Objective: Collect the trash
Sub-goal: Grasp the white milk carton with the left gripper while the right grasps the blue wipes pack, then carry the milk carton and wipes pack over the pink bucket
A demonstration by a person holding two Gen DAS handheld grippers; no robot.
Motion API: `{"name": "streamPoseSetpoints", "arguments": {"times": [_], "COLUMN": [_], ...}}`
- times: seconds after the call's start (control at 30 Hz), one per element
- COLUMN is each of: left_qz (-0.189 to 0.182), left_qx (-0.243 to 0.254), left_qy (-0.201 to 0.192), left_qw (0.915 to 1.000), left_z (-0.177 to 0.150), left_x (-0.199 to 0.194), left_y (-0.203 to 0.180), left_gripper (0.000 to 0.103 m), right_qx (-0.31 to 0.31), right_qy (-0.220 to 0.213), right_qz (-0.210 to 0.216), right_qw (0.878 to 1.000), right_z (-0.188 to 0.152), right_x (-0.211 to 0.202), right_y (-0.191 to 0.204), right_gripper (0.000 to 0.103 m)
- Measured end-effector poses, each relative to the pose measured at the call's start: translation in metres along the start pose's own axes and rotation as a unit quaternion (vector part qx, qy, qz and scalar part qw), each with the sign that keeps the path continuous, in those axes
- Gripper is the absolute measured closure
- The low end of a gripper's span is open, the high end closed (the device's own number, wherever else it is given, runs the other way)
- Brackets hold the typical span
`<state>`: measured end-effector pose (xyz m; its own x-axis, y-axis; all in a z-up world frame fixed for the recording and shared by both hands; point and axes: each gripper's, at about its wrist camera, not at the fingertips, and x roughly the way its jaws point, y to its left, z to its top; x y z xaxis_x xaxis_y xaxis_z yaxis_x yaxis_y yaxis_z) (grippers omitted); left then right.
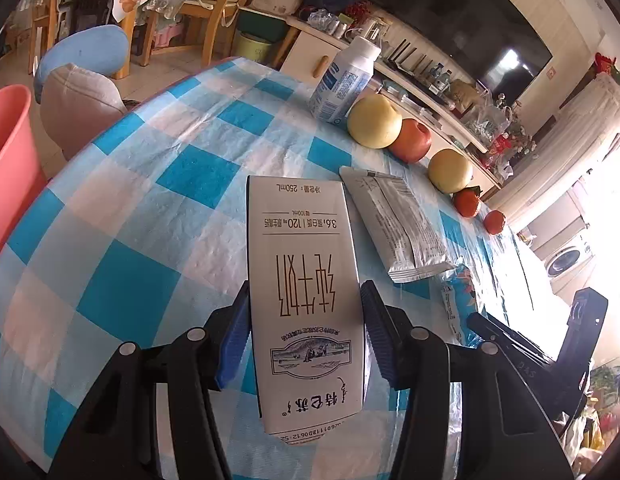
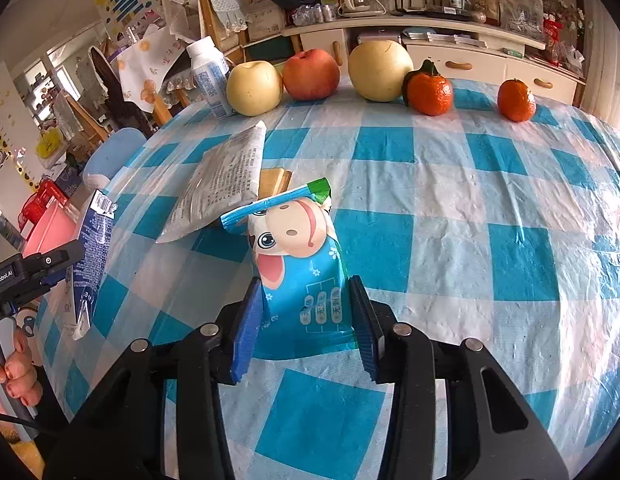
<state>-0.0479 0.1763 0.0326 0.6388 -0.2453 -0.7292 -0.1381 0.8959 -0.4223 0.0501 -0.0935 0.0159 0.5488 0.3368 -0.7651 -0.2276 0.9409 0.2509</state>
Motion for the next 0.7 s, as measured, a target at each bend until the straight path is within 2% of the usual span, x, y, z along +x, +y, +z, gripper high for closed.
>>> {"name": "streamPoseSetpoints", "arguments": {"times": [0.37, 0.7], "left_qz": [-0.004, -0.021], "left_qx": [0.004, 0.005], "left_qy": [-0.012, -0.036], "left_qw": [0.9999, 0.9991], "left_z": [0.003, 0.012], "left_x": [-0.006, -0.024], "left_y": [0.017, 0.031], "left_gripper": [0.048, 0.048], "right_qx": [0.019, 0.035], "right_qy": [-0.034, -0.084], "right_qz": [-0.007, 0.019], "right_qw": [0.999, 0.996], "right_z": [-0.008, -0.001], "right_x": [-0.019, -0.046], "right_y": [-0.007, 0.008], "right_gripper": [0.066, 0.066]}}
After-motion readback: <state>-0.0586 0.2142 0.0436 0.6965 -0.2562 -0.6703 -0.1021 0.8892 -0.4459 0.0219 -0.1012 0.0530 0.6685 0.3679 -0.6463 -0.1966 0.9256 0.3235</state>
